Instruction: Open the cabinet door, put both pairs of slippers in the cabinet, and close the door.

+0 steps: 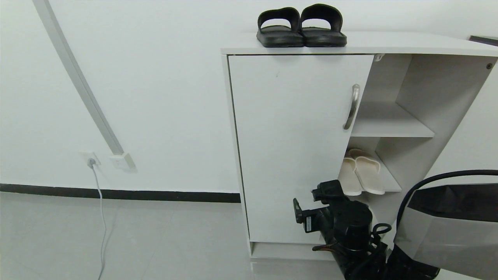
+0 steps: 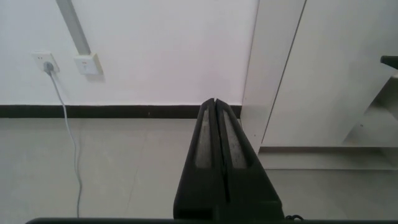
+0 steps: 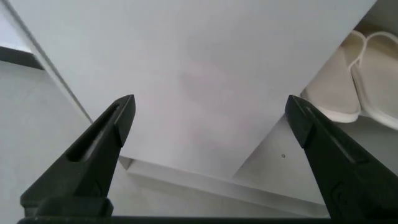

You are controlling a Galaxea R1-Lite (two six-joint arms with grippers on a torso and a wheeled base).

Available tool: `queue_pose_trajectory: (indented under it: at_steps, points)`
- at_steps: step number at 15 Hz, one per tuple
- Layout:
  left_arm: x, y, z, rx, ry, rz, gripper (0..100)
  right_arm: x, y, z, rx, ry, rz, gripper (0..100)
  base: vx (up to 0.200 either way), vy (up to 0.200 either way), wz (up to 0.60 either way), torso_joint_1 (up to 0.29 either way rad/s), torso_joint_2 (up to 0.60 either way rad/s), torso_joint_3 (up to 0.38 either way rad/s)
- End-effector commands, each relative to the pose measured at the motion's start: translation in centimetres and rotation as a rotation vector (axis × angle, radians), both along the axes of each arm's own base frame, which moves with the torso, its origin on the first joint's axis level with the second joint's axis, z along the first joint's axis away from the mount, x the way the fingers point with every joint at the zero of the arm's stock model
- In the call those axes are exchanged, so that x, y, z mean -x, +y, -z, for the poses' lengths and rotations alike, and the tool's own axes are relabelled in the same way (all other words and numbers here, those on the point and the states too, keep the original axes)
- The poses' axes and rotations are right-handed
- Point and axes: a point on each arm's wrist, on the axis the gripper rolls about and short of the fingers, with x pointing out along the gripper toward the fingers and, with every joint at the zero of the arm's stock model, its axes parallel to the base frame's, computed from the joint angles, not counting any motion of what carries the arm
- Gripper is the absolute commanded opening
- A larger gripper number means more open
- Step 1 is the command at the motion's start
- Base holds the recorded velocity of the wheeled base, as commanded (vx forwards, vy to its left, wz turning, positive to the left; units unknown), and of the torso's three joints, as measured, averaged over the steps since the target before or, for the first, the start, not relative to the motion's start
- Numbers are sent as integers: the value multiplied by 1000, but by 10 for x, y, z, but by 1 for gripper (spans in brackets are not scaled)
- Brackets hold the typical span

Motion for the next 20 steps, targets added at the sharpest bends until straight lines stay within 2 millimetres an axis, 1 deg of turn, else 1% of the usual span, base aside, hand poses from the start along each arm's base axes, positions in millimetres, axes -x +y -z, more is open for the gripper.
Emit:
queue_pose_trajectory:
  at_steps: [1,10,12,15,20]
  points:
    - [0,0,0,0,2,-1,0,0,0,0,-2,-2,2,100,0,0,0,0,0,0]
    - [0,0,0,0,1,-1,0,1,0,1,0,-2,-1,100,0,0,0,1,-11,-12]
    - [0,0,0,0,2,-1,0,0,0,1,-1,-3,-1,100,0,0,0,7,-176,-278]
    - [0,0,0,0,1,0,0,0,0,1,-1,-3,-1,100,0,0,0,33,-466,-354]
    - [0,0,0,0,2,0,0,1,0,1,0,-2,-1,100,0,0,0,107,-454,-355]
